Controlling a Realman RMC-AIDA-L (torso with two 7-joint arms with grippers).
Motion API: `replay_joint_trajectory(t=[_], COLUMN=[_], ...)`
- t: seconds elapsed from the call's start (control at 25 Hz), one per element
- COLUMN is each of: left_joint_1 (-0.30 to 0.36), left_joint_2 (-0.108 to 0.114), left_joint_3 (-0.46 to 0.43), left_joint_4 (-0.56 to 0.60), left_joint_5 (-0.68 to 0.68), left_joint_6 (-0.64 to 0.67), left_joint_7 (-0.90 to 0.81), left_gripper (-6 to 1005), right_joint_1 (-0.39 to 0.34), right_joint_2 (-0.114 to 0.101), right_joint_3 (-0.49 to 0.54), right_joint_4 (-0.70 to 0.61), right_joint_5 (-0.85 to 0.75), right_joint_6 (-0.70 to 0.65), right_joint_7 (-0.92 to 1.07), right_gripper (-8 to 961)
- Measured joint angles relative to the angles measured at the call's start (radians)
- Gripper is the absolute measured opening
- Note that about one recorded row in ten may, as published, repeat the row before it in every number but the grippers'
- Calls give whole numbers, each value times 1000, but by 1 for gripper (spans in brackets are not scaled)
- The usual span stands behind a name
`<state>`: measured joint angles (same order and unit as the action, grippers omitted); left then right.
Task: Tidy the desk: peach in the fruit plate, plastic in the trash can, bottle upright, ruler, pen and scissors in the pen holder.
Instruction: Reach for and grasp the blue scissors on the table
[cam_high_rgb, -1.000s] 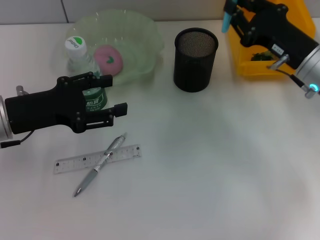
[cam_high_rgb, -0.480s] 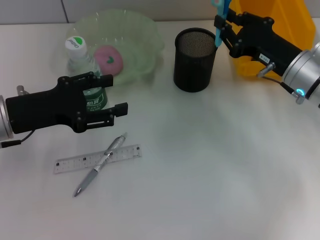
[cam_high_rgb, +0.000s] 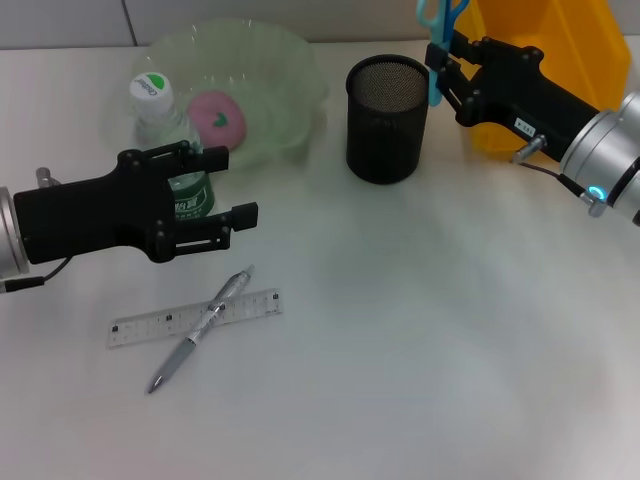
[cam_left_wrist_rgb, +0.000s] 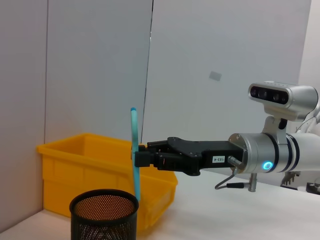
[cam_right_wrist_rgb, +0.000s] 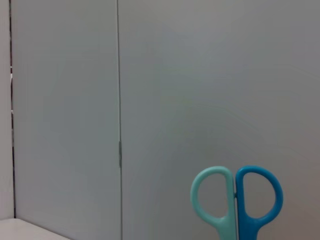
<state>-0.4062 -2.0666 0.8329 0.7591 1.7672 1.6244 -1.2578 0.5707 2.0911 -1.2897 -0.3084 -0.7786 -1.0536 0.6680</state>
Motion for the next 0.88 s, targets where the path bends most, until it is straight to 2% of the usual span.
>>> replay_joint_trajectory(t=[0.56, 0.68, 0.88], left_joint_1=[0, 0, 0], left_joint_2=[1, 2, 2], left_joint_3=[0, 0, 0], left_joint_4=[0, 1, 2], left_joint_5=[0, 0, 0], left_joint_6=[0, 0, 0], left_joint_7=[0, 0, 0], left_gripper=[727, 727, 726], right_joint_1=[9, 7, 3], right_joint_2=[0, 0, 0], right_joint_3=[-35, -35, -33], right_joint_4=[-6, -7, -10], right_joint_5=[0, 3, 7], right_joint_6=[37, 36, 30], right_joint_7=[0, 0, 0], right_gripper=[345, 392, 392])
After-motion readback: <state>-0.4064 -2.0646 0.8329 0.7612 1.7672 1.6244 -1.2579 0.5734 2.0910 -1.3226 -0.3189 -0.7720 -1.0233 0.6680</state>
